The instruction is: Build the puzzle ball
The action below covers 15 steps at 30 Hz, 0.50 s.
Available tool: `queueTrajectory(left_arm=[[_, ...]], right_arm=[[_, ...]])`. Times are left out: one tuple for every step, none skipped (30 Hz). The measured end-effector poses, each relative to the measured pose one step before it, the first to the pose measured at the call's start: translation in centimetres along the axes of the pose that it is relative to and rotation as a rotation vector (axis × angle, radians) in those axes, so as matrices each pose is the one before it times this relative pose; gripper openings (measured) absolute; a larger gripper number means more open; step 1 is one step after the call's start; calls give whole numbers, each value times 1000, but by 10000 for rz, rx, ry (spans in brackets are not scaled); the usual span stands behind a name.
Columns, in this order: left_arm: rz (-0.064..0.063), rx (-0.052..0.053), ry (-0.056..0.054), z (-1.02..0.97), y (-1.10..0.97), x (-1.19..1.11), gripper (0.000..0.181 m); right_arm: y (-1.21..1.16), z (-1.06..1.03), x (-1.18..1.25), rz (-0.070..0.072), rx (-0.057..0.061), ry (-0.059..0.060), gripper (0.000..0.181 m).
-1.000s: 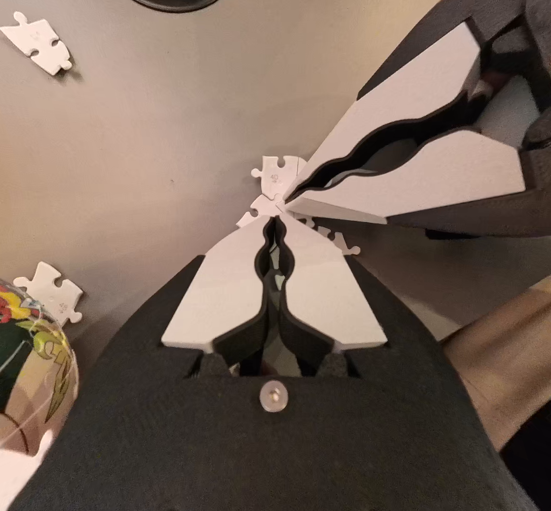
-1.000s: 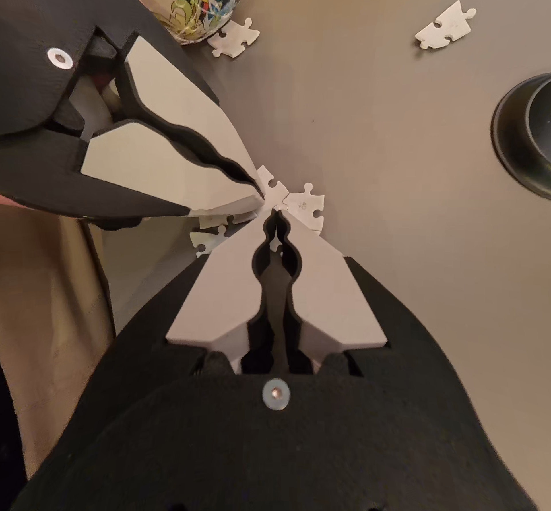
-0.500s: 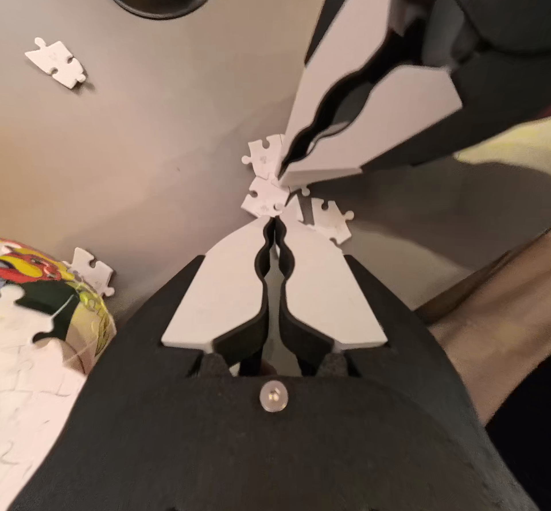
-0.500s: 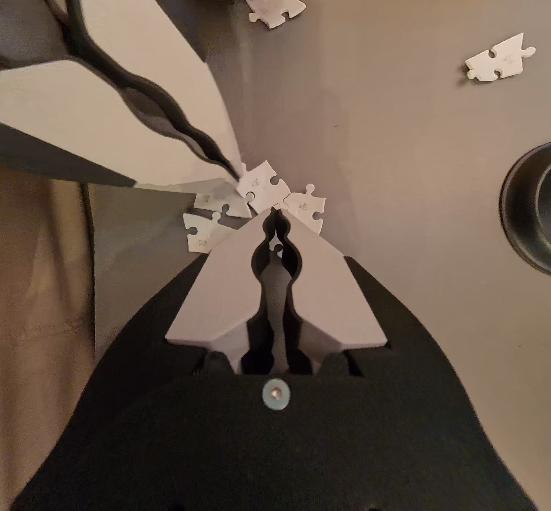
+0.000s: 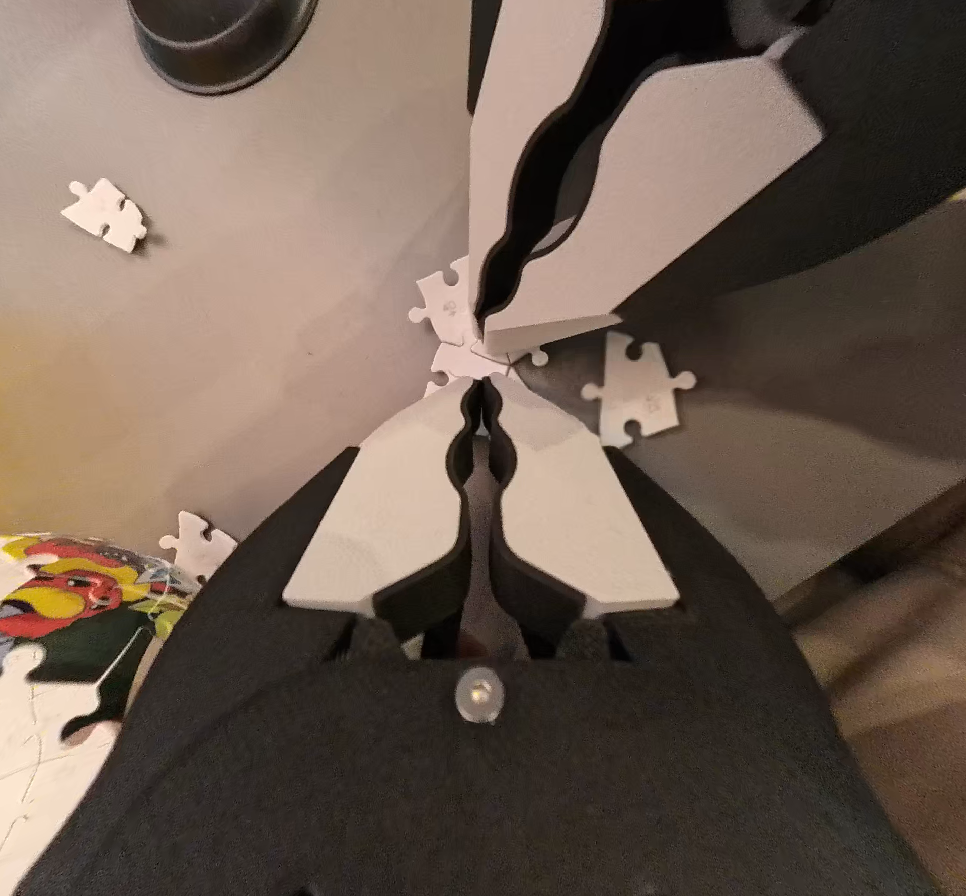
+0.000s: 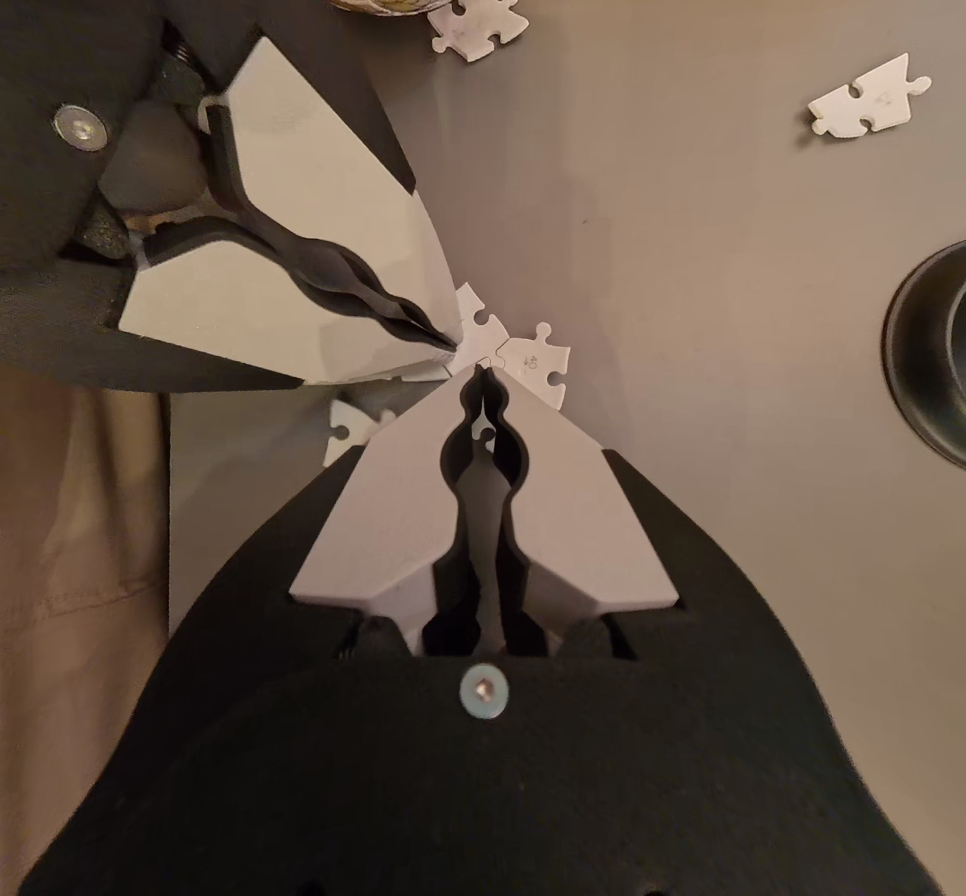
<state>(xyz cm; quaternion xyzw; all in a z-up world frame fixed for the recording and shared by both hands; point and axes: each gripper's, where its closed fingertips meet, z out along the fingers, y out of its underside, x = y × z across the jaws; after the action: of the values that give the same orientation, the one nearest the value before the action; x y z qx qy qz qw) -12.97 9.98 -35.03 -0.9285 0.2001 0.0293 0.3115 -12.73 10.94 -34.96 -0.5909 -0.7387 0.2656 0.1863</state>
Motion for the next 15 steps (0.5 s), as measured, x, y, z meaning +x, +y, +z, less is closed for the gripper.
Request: queueTrajectory(left_arm=[[127, -93, -67, -25, 87, -42, 0], [-3, 11, -34, 7, 11, -10, 0], [21, 86, -17, 24, 18, 1, 0], [54, 45, -14, 6, 28, 5, 0], [-63, -39, 43, 2, 23, 10, 0], [-114, -41, 19, 45, -17, -50, 0], [-76, -9, -24, 57, -32, -66, 1], [-68, -43, -29, 17, -3, -16, 1], [-47, -96, -29, -8, 36, -1, 1], [-151, -98, 24, 6, 6, 1, 1], [-117, -88, 49, 5, 5, -5, 1], [-85, -22, 44, 0, -18, 3, 1], [-103, 45, 7, -1, 14, 5, 0], [-207, 85, 46, 2, -8, 2, 0], [-120, 17, 82, -5, 10, 3, 0]], right_arm=[[5, 1, -2, 21, 15, -9, 0], [-13, -3, -21, 78, 49, -53, 0], [-5, -5, -5, 39, 44, -32, 0], [-10, -3, -9, -6, 29, -3, 0], [-17, 0, -3, 20, 31, -1, 0], [-15, -2, 2, 78, 43, -39, 0], [3, -22, -16, 34, 33, -42, 0], [11, -31, 8, -86, 15, 60, 0], [24, -21, -2, -79, -25, 106, 0], [30, -16, -32, -78, -56, 69, 0], [9, 9, 2, -75, -55, 61, 0], [-14, 9, 11, -116, -46, 90, 0], [-34, 10, 4, -71, -17, 83, 0], [4, 14, 24, -46, 20, 43, 0], [-54, -17, 28, 27, 52, 41, 0]])
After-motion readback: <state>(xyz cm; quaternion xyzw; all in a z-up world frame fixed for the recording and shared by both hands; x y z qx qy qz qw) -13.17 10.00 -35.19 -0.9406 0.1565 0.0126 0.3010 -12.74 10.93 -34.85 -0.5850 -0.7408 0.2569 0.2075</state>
